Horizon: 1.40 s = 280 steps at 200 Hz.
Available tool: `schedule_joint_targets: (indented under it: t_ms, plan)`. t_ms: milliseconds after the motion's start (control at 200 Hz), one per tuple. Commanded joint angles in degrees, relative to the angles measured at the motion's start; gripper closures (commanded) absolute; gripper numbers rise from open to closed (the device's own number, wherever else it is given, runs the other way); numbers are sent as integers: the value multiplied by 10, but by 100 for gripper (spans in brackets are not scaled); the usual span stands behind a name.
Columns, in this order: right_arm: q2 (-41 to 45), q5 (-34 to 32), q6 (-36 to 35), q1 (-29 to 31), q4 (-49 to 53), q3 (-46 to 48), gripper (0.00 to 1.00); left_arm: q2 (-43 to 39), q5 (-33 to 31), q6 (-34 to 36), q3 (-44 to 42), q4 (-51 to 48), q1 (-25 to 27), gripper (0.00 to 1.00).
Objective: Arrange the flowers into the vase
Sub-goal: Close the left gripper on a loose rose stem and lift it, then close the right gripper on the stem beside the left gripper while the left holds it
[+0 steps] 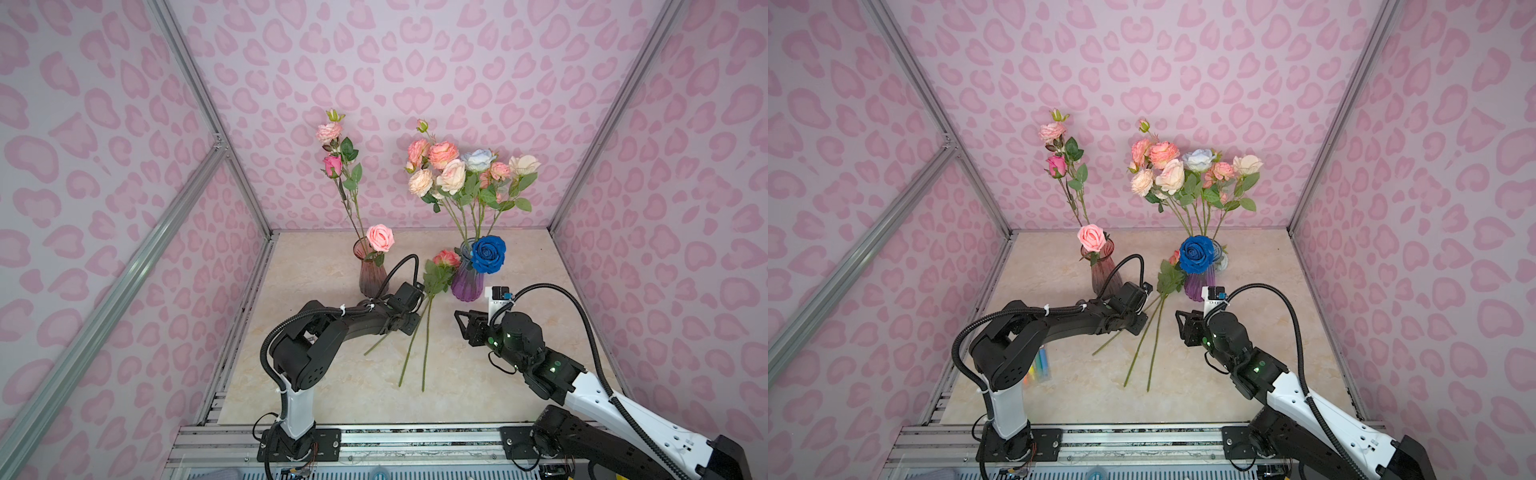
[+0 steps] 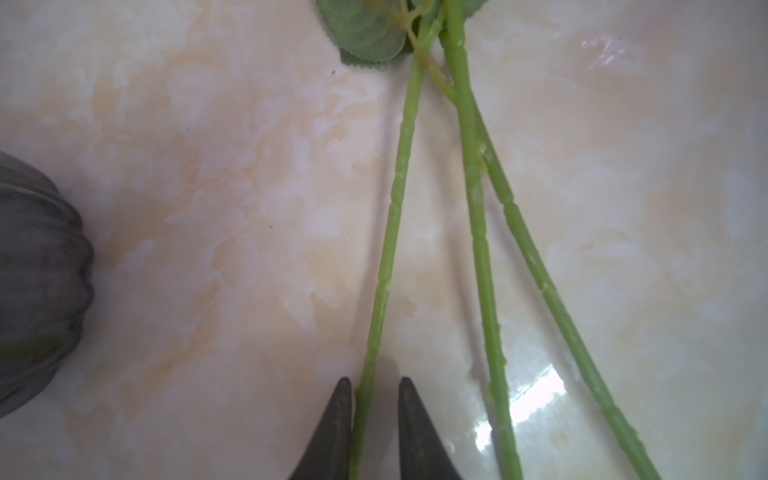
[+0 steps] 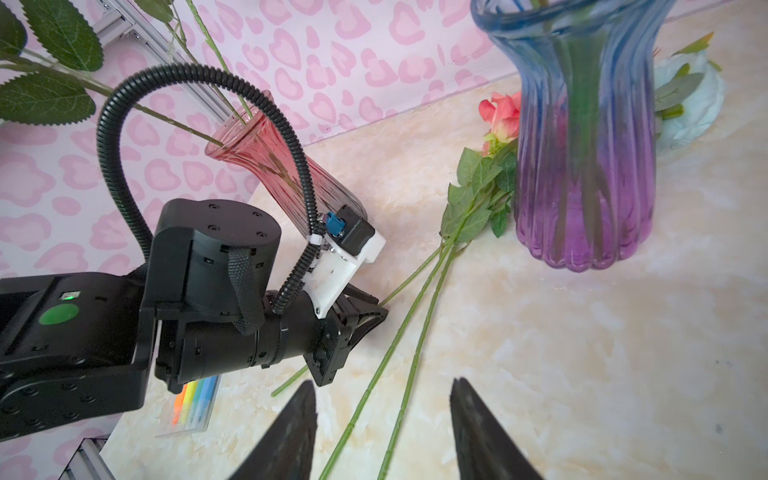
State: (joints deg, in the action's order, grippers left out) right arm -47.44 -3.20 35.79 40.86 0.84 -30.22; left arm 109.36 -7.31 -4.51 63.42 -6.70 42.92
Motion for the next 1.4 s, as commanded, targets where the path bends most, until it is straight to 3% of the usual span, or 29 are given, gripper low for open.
schedule_joint_targets:
  t_ms: [0, 235, 435, 565, 735, 1120, 1395]
  plan:
    - [6, -2, 0, 0, 1, 2, 47, -10, 22, -10, -7, 7, 1, 86]
    - [12, 0, 4, 1, -1, 4, 47, -67, 8, -64, -56, -11, 35, 94]
    - [22, -1, 3, 0, 0, 7, 47, -126, 2, -189, -120, -22, 80, 96]
    - [23, 0, 7, 0, -2, 9, 47, -179, -74, -237, -127, -40, 124, 96]
    - [15, 10, 11, 1, -15, 13, 47, -225, -139, -234, -88, -72, 131, 96]
    - [-75, 39, 30, 16, -81, 31, 45, -278, -143, -231, -67, -87, 136, 96]
    - [-220, 129, 42, 22, -209, -1, 42, -315, -132, -224, -68, -84, 137, 96]
